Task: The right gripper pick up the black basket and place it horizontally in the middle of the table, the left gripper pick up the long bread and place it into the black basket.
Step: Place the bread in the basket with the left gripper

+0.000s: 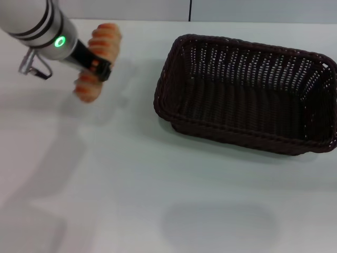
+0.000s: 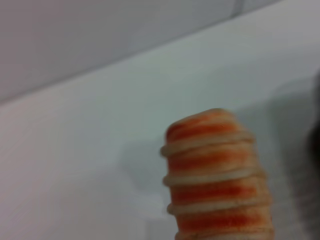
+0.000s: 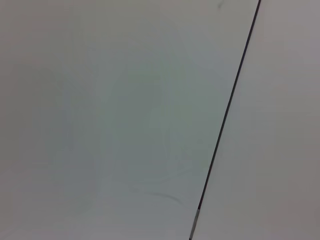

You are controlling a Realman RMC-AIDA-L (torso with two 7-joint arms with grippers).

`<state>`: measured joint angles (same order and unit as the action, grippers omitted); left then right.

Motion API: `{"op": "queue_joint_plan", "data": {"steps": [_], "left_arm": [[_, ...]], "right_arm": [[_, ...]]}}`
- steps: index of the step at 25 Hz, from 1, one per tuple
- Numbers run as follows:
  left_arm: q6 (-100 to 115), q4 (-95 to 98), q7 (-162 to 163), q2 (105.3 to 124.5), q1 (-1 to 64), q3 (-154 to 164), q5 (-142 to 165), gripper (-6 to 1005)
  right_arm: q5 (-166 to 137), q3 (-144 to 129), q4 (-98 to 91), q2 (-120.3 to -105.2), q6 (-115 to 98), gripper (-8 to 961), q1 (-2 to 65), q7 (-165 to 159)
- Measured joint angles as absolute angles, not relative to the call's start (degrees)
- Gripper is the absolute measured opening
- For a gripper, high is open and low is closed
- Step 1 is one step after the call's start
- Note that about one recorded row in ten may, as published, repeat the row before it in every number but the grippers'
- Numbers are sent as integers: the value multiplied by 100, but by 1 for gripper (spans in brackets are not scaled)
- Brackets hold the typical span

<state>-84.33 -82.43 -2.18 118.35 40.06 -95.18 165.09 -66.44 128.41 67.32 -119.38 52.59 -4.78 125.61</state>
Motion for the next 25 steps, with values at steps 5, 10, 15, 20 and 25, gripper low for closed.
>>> {"op": "queue_joint_plan", "data": {"steps": [5,10,15,20,25], "left_arm": [[-8703,-9222,67,11855,4023,-8872,16234,356],[-8738,-9875,276,11854,4101,-8330,15798,318],[-8199,-9805,358,11869,4329,-7761,15457,284],[-7726,-9055,326,11874,4757,-7513,15268,270],[-7320,-8208,247,11874,5260,-7365,15195,266]], "right_arm": [[-6644,12817,6732,-11933,5266,763,-429,12578],[-6660,12818,6713,-11927,5328,763,-338,12586],[-6677,12841,6632,-11916,5436,763,-222,12617],[-6678,12843,6560,-11917,5504,763,-133,12735],[-6680,12850,6550,-11918,5552,763,-134,12736]]}}
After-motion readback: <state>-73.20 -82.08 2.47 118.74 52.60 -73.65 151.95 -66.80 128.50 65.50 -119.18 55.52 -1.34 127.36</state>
